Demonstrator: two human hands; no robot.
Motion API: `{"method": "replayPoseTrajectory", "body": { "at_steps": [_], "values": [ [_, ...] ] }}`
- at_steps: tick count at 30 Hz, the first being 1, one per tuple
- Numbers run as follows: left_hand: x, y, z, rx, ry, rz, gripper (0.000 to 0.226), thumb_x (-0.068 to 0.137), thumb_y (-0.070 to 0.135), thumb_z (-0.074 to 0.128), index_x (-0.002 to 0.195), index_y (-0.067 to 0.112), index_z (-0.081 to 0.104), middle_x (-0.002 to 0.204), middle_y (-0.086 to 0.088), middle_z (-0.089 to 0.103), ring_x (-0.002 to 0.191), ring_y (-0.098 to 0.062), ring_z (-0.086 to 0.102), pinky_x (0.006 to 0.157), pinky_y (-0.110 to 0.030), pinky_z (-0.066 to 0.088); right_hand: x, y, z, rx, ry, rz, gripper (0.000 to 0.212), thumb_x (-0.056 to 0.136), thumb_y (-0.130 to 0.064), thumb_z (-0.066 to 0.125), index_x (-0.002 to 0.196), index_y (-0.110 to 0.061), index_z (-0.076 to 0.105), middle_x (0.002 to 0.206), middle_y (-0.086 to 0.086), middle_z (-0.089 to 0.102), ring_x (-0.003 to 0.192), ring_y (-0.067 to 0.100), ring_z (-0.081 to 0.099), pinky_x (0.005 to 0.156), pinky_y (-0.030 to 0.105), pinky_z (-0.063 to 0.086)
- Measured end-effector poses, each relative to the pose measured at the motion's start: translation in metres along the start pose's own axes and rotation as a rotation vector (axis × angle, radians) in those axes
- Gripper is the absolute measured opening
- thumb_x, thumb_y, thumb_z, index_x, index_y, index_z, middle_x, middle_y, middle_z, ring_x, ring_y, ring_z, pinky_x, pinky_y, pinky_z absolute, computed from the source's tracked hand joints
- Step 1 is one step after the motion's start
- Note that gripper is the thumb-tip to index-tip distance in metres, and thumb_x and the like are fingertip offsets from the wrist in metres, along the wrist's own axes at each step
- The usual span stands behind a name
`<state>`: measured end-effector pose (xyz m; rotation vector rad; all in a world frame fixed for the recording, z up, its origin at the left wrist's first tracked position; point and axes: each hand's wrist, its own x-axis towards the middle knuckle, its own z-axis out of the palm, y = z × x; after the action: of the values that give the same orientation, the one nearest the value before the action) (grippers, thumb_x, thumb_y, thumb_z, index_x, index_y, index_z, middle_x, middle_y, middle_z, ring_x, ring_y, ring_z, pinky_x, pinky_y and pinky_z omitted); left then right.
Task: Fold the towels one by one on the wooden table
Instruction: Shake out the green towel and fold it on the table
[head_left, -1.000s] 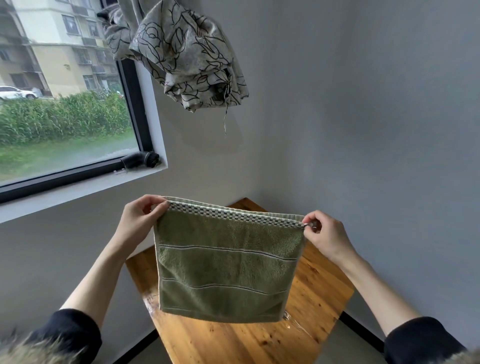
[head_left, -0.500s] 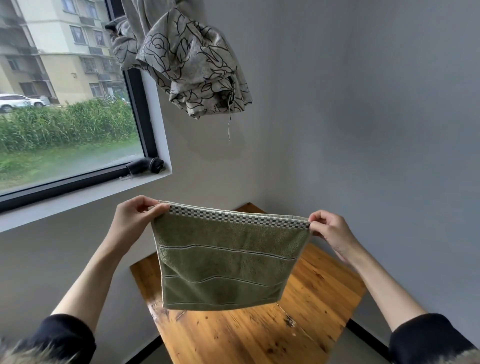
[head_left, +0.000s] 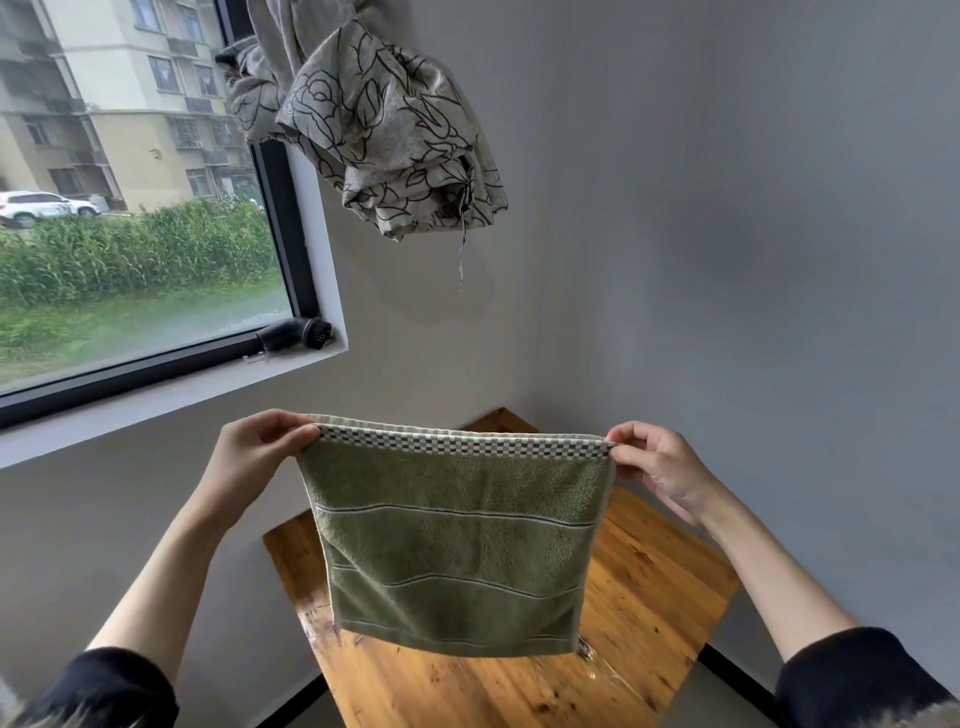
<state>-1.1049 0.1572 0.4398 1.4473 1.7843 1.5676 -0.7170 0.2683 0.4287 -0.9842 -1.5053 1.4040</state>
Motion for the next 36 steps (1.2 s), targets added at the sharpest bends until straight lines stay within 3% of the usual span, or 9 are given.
{"method": "replayPoseTrajectory", "body": {
  "at_steps": [6, 12, 17, 20, 23, 25, 27, 30, 36],
  "values": [
    [-0.005, -0.006, -0.006, -0.019, 0.010, -0.010, 0.009, 0.083, 0.008, 0.064, 0.090, 0.006, 0.069, 0.087, -0.009, 0.069, 0.077, -0.015, 0.061, 0.063, -0.007, 0.049, 0.001, 0.004, 0.006, -0.329, 0.051, -0.149, 0.022, 0.083, 0.009, 0.057, 0.074, -0.011, 0.062, 0.075, 0.003, 0.061, 0.071, 0.014, 0.054, 0.071, 0.029, 0.047],
    [-0.010, -0.010, -0.009, -0.015, -0.013, 0.009, 0.006, 0.084, 0.010, 0.063, 0.085, 0.010, 0.069, 0.085, -0.010, 0.068, 0.076, -0.016, 0.061, 0.064, -0.008, 0.050, 0.001, 0.011, 0.009, 0.425, 0.018, 0.013, 0.019, 0.086, 0.008, 0.046, 0.081, -0.004, 0.059, 0.069, 0.006, 0.065, 0.063, 0.013, 0.060, 0.058, 0.022, 0.053],
    [-0.013, -0.011, -0.003, 0.027, 0.003, 0.036, 0.007, 0.083, 0.009, 0.064, 0.083, 0.014, 0.068, 0.083, -0.008, 0.069, 0.073, -0.012, 0.061, 0.064, -0.007, 0.048, 0.003, 0.015, 0.011, 0.562, 0.077, 0.023, 0.019, 0.088, 0.005, 0.045, 0.082, -0.004, 0.060, 0.066, 0.003, 0.066, 0.062, 0.012, 0.060, 0.055, 0.020, 0.052],
    [-0.014, -0.016, -0.001, 0.085, -0.019, 0.056, 0.012, 0.084, 0.010, 0.064, 0.091, 0.018, 0.070, 0.084, -0.009, 0.069, 0.076, -0.013, 0.062, 0.068, -0.009, 0.048, 0.010, 0.021, 0.012, 0.270, 0.115, -0.020, 0.017, 0.092, 0.002, 0.047, 0.092, -0.005, 0.063, 0.081, 0.006, 0.067, 0.077, 0.015, 0.061, 0.068, 0.023, 0.054],
    [-0.013, -0.024, 0.005, 0.212, -0.064, 0.050, 0.023, 0.084, 0.010, 0.064, 0.106, 0.014, 0.068, 0.084, -0.019, 0.067, 0.081, -0.030, 0.063, 0.080, -0.032, 0.052, 0.022, 0.032, 0.007, -0.363, 0.170, -0.122, 0.025, 0.093, -0.004, 0.050, 0.115, -0.005, 0.062, 0.109, 0.010, 0.066, 0.100, 0.019, 0.060, 0.093, 0.033, 0.049],
    [-0.010, -0.032, 0.010, 0.307, -0.056, 0.038, 0.018, 0.083, 0.010, 0.066, 0.100, 0.009, 0.071, 0.085, -0.019, 0.068, 0.083, -0.035, 0.062, 0.082, -0.043, 0.051, 0.033, 0.039, 0.002, -0.636, 0.146, -0.184, 0.030, 0.094, -0.009, 0.051, 0.123, -0.006, 0.059, 0.116, 0.008, 0.064, 0.108, 0.020, 0.059, 0.098, 0.032, 0.044],
    [-0.006, -0.038, 0.016, 0.358, -0.041, 0.023, 0.008, 0.082, 0.009, 0.068, 0.089, 0.007, 0.070, 0.083, -0.015, 0.069, 0.079, -0.031, 0.062, 0.077, -0.035, 0.050, 0.048, 0.044, -0.002, -0.825, 0.081, -0.253, 0.030, 0.095, -0.011, 0.049, 0.123, -0.005, 0.059, 0.117, 0.009, 0.063, 0.110, 0.023, 0.058, 0.094, 0.027, 0.042],
    [0.003, -0.045, 0.027, 0.444, -0.015, 0.008, 0.005, 0.081, 0.009, 0.069, 0.085, 0.005, 0.070, 0.079, -0.009, 0.069, 0.074, -0.023, 0.060, 0.069, -0.016, 0.043, 0.076, 0.047, -0.002, -0.975, -0.058, -0.284, 0.029, 0.097, -0.010, 0.042, 0.119, -0.002, 0.060, 0.112, 0.013, 0.060, 0.104, 0.026, 0.057, 0.086, 0.025, 0.042],
    [0.035, -0.034, 0.042, 0.623, 0.072, 0.158, 0.007, 0.084, 0.002, 0.063, 0.088, -0.002, 0.069, 0.087, -0.016, 0.067, 0.080, -0.032, 0.061, 0.076, -0.035, 0.046, 0.132, 0.028, 0.006, -0.969, 0.023, -0.329, 0.024, 0.097, -0.004, 0.039, 0.105, 0.004, 0.060, 0.107, 0.021, 0.058, 0.098, 0.035, 0.055, 0.079, 0.029, 0.038]
  ]
}}
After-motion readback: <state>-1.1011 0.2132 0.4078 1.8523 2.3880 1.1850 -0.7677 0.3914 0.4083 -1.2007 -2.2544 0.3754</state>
